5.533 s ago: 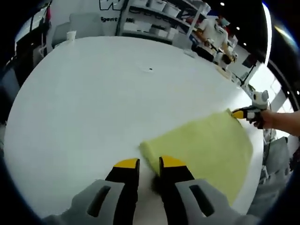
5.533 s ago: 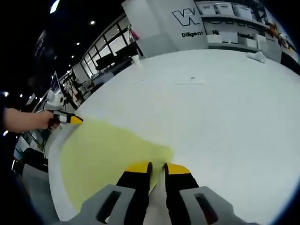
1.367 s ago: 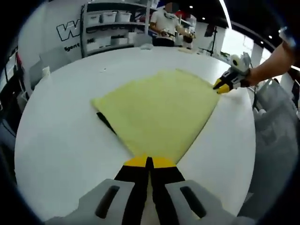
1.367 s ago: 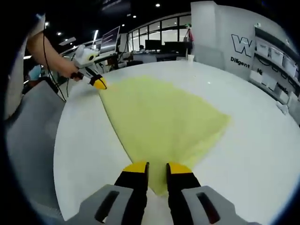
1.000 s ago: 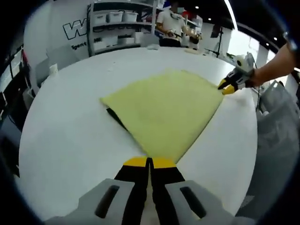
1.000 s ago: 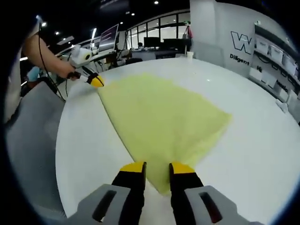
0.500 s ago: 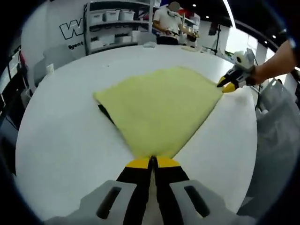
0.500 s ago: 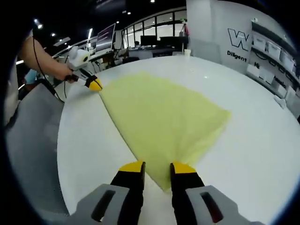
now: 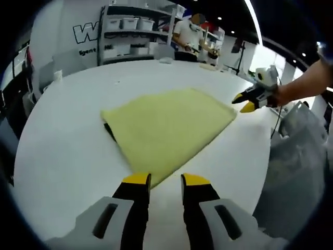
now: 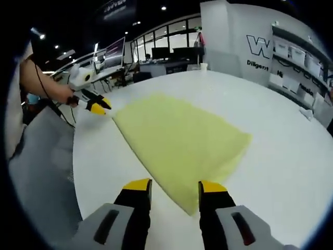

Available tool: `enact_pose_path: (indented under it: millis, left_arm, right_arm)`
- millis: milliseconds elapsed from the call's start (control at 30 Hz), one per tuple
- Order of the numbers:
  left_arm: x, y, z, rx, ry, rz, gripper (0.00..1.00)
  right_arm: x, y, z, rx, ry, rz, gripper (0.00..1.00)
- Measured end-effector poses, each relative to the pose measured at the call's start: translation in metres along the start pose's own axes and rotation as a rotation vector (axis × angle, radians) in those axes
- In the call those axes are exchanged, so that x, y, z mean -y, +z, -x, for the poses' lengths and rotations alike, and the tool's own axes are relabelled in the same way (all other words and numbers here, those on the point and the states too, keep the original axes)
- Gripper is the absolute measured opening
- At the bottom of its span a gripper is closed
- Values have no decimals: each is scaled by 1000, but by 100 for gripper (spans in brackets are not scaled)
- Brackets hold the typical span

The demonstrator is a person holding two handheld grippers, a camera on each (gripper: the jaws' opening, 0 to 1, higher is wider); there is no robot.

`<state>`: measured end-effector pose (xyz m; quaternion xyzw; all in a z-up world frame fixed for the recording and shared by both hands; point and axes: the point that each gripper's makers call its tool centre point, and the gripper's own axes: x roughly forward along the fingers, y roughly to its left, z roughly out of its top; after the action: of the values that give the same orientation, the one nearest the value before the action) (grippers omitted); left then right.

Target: Fold the garment on the visible template until the final outline fits inside the template.

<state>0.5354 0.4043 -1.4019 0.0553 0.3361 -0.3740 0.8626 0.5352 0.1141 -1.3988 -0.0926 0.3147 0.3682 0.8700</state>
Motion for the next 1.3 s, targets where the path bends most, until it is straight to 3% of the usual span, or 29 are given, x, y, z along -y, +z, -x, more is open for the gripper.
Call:
enact_pose_path:
  millis: [267,433,633,967,1100,1300]
  left_arm:
    - [25,-1,25,64,-31,86,48]
    - [43,-1,37,97,-36,83,67]
    - [49,35,59,261,-46,170,83]
    - [59,51,101,326,-20,157,91]
    - [65,46,109,328,-2,128,94]
    - [62,45,115,347,16,143,95]
  right_arm:
    - [-21,8,11,59,-25,-81,48]
    - [-41,15,26,94,-47,-91,59]
    - [-59,19,41,136,-82,-118,69]
    - [-93,28,60,190,-85,-146,81]
    - [-108,31,62,206,-88,-161,85]
    - [-108,44,69,247,-133,-183,88]
